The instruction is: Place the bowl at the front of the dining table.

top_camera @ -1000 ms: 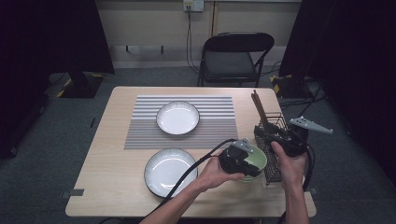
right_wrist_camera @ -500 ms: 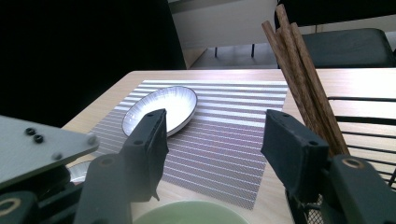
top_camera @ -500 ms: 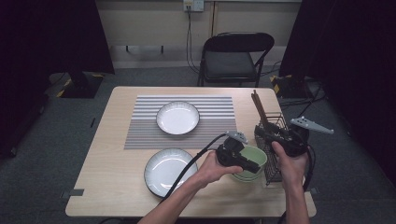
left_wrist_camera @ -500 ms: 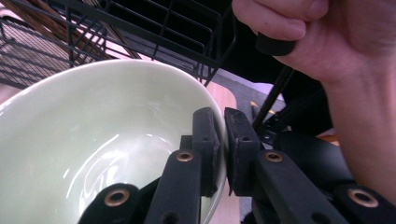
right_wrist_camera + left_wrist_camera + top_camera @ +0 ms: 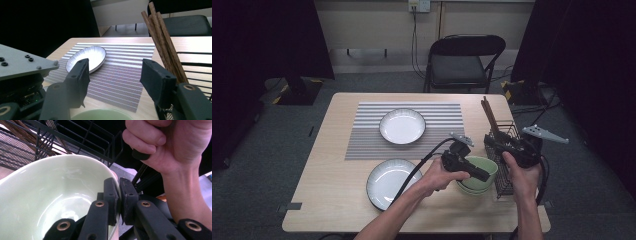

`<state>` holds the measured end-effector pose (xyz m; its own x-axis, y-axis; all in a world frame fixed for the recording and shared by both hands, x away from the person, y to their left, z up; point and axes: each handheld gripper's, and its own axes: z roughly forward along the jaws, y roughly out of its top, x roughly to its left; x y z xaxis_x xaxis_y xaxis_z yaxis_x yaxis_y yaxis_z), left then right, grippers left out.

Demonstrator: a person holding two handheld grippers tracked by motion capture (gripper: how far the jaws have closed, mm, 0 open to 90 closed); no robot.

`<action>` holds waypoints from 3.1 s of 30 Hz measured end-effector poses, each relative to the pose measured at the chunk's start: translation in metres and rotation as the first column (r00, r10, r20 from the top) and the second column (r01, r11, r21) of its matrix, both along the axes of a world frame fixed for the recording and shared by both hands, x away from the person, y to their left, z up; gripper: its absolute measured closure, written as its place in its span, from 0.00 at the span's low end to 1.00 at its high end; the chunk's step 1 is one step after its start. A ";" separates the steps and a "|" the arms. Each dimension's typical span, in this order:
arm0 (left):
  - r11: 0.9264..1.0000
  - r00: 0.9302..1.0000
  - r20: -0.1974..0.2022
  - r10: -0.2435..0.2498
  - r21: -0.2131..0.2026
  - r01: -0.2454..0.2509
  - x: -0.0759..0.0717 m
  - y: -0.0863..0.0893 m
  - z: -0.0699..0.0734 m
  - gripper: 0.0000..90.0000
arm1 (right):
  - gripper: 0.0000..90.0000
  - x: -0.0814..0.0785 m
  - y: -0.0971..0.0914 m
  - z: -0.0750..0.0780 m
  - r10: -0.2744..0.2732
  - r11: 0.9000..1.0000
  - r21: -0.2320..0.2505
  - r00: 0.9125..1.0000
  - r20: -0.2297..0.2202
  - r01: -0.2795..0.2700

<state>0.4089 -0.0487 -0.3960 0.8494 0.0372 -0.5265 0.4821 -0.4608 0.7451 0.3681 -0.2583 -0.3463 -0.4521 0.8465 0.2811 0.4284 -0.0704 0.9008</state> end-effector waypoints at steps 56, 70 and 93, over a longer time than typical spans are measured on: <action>0.923 0.925 0.341 -0.168 0.384 0.025 -0.033 -0.033 -0.002 0.92 | 0.44 0.000 -0.006 0.000 -0.013 1.000 0.027 1.000 0.007 0.013; 0.944 0.953 0.272 -0.133 0.327 0.039 -0.026 -0.029 0.004 0.93 | 0.42 -0.001 -0.011 0.001 -0.027 0.999 0.036 1.000 0.009 0.027; 0.982 0.976 0.214 -0.044 0.187 0.003 -0.022 -0.007 0.017 0.93 | 0.39 -0.004 -0.011 0.004 -0.049 0.998 0.028 0.999 0.014 0.049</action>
